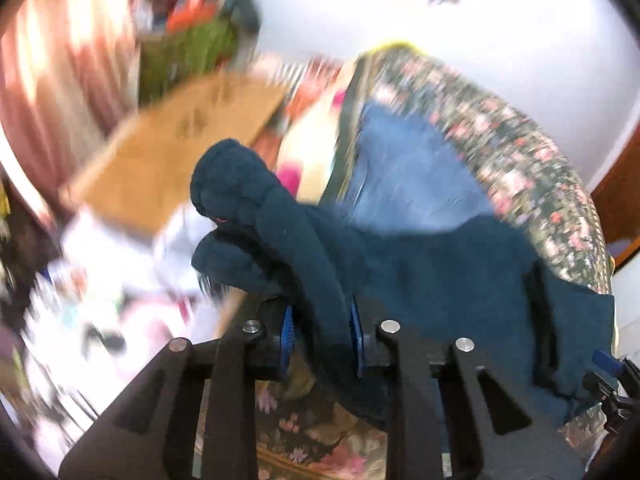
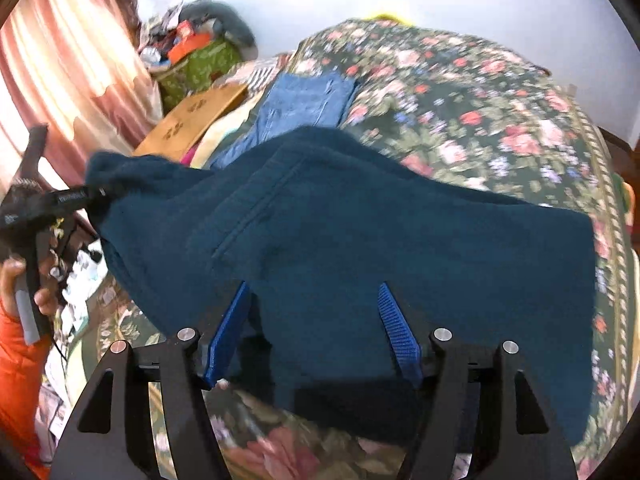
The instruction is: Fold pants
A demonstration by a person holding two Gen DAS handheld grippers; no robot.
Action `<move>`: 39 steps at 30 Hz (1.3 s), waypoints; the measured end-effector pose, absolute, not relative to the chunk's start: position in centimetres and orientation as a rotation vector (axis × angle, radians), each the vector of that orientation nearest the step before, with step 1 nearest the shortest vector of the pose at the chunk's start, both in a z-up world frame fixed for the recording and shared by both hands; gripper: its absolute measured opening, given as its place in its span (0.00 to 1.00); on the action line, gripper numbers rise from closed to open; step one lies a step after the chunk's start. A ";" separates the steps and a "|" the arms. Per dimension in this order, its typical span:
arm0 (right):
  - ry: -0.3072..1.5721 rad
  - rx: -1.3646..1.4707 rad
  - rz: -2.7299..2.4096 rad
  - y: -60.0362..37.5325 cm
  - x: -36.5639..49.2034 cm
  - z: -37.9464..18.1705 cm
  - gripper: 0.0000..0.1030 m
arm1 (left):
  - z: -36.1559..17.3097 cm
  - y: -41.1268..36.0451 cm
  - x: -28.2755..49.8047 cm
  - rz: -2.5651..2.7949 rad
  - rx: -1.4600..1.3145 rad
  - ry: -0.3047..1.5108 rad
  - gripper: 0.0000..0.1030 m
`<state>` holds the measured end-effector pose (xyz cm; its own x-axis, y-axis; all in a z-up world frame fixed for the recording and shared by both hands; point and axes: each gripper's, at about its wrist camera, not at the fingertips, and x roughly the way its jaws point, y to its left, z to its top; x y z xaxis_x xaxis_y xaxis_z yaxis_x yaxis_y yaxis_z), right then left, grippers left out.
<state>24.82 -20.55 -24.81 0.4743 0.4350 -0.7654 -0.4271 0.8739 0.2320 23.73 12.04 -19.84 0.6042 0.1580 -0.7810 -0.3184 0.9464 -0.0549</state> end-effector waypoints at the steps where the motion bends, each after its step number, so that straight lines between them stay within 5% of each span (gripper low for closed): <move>1: 0.931 0.021 0.516 -21.3 24.6 -24.5 0.61 | -18.1 11.0 23.9 0.265 -0.165 0.838 0.22; 8: 0.850 0.129 0.395 -28.9 22.9 -22.5 0.61 | -8.1 1.3 24.9 0.036 -0.050 0.627 0.22; 13: 0.822 0.193 0.312 -33.9 21.2 -22.0 0.61 | -6.1 -8.6 26.2 -0.190 0.034 0.601 0.21; 19: 0.834 0.212 0.231 -37.8 18.7 -22.8 0.61 | -12.0 -19.3 27.2 -0.473 0.080 0.790 0.21; 25: 0.914 0.231 0.203 -39.1 16.7 -25.4 0.61 | -23.2 -23.9 28.2 -0.593 0.079 1.124 0.20; 29: 0.950 0.242 0.202 -39.0 16.5 -26.8 0.61 | -22.7 -24.0 26.6 -0.598 0.114 1.110 0.20; 32: 0.964 0.253 0.211 -38.7 16.8 -27.3 0.61 | -21.5 -24.2 26.4 -0.597 0.136 1.126 0.31; 36: 0.966 0.277 0.250 -37.7 17.1 -27.2 0.61 | -18.9 -22.8 26.0 -0.632 0.100 1.061 0.86; 39: 0.977 0.275 0.279 -36.7 17.8 -27.5 0.61 | -16.2 -20.8 26.4 -0.618 0.079 0.962 0.89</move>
<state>17.85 -36.66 -27.49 0.5301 0.3531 -0.7710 -0.1081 0.9299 0.3515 26.40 -20.82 -16.18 0.4144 -0.4574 -0.7868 0.5253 0.8262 -0.2037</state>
